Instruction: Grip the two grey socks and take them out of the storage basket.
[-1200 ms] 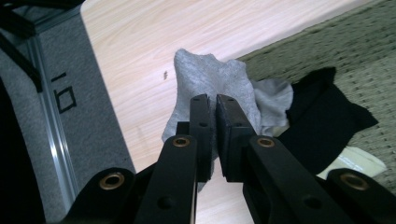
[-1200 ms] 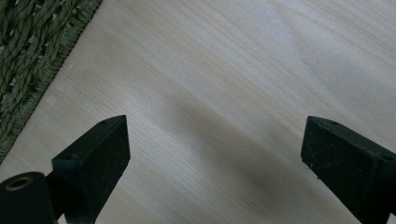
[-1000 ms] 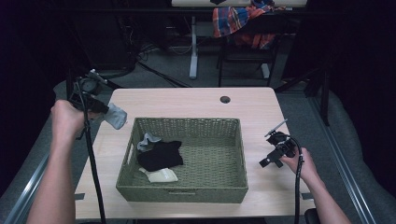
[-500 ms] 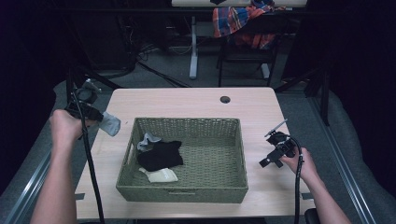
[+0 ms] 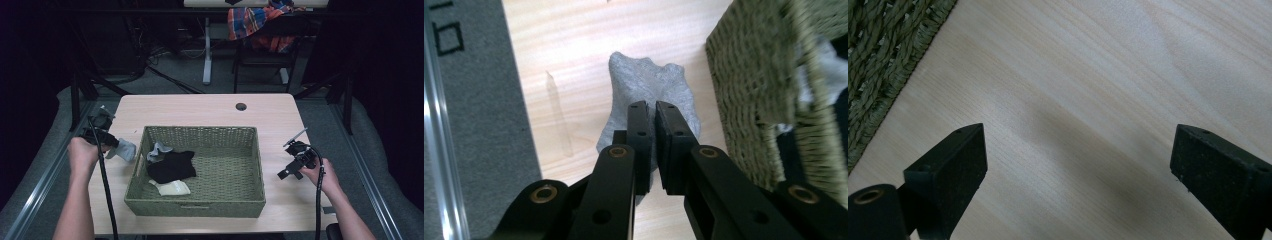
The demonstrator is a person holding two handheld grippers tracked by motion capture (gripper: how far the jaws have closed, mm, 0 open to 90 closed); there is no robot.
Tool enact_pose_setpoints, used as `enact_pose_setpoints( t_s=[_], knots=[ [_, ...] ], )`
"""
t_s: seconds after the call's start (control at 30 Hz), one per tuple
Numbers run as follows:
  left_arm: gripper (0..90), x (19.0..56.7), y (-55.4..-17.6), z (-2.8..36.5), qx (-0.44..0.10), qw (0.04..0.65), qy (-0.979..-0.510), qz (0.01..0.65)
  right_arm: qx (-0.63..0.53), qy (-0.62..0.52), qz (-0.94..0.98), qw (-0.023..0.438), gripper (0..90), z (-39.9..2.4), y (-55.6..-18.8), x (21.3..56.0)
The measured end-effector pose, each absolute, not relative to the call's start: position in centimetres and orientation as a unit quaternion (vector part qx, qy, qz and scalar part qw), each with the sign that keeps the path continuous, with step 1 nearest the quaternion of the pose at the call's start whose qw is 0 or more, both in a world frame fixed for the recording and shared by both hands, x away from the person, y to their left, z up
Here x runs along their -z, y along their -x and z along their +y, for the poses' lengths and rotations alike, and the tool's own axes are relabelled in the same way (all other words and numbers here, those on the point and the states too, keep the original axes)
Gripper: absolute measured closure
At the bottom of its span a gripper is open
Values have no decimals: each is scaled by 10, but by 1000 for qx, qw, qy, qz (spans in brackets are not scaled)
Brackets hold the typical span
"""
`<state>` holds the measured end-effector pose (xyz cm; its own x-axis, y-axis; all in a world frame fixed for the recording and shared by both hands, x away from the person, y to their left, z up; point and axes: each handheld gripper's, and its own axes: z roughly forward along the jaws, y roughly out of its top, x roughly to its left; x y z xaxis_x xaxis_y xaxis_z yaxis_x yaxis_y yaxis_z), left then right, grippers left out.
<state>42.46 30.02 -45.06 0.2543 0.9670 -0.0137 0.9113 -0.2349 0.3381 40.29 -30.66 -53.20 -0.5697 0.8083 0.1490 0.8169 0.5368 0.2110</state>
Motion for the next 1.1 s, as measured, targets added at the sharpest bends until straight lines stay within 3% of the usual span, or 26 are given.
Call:
enact_pose_setpoints(
  t_s=[0.67, 0.9, 1.1],
  knots=[
    [822, 495, -423, 318, -67, 146, -759, 631, 135, 473, -871, 15, 78, -305, -402, 535],
    [598, 484, -419, 320, -71, 160, -744, 644, 138, 473, -870, 15, 78, -305, -402, 535],
    [294, 459, -415, 310, -82, 175, -741, 643, 126, 462, -877, 24, 79, -305, -403, 534]
  ],
)
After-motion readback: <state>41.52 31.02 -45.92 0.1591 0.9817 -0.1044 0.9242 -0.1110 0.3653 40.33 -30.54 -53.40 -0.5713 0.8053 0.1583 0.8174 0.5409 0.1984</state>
